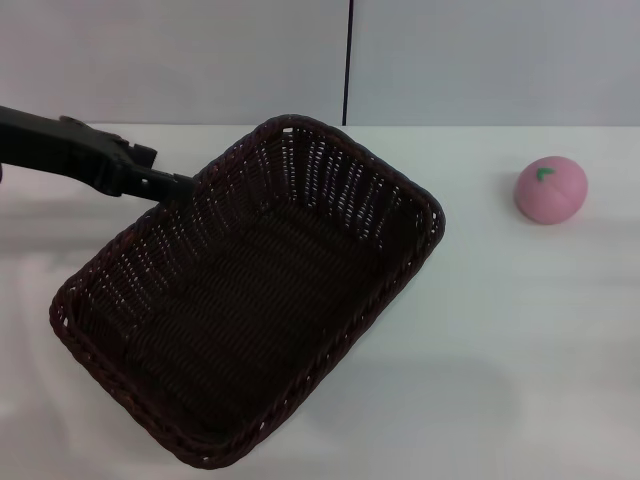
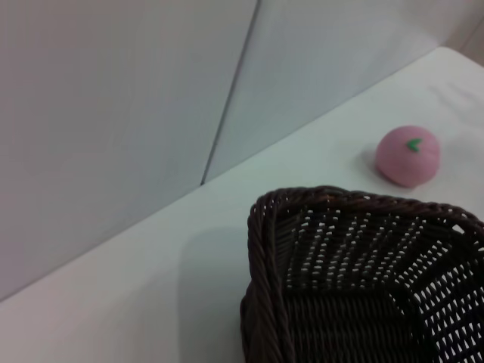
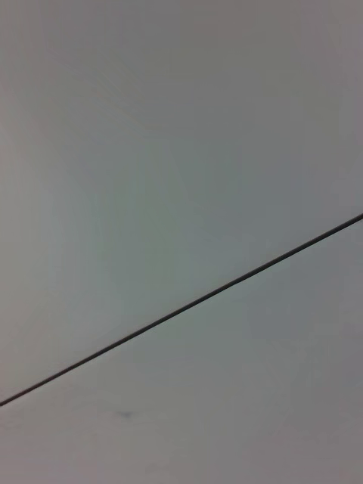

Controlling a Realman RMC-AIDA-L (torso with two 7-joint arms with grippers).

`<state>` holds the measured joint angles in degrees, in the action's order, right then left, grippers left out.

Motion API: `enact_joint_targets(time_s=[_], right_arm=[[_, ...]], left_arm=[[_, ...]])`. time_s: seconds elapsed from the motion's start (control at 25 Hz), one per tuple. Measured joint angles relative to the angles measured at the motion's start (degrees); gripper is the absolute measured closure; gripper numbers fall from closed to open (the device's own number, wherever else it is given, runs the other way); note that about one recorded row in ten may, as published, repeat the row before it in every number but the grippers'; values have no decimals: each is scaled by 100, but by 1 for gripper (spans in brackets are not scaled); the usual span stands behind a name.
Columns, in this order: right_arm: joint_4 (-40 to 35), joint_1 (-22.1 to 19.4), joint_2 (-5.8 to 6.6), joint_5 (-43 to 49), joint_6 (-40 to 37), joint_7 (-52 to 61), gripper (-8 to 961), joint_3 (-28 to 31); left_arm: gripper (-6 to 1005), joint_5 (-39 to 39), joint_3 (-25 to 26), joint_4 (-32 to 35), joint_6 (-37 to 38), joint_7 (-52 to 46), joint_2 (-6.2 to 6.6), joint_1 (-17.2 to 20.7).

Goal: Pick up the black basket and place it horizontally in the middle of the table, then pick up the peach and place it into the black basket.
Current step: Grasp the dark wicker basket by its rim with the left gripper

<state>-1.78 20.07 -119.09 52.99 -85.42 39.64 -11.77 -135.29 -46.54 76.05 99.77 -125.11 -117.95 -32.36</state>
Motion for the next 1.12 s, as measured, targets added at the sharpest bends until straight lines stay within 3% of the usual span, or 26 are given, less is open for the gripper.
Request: enact_joint_targets(time_s=[0.28,0.8,0.88,1.12], right_arm=[[29,12,0,0,43,-2,345,-1],[28,15,0,0,141,0,351,0],[28,15,0,0,144,0,352,-1],[45,14,0,0,150,0,355,0]], left_arm=[[261,-289,-358,-111,-383,-165,-6,73],[261,-568,-424,-454,-566,-193,0,9],[261,-674,-834,-495,-652,-203,-9,15],[341,-675,-943,-496,-672,-204,-10,34]])
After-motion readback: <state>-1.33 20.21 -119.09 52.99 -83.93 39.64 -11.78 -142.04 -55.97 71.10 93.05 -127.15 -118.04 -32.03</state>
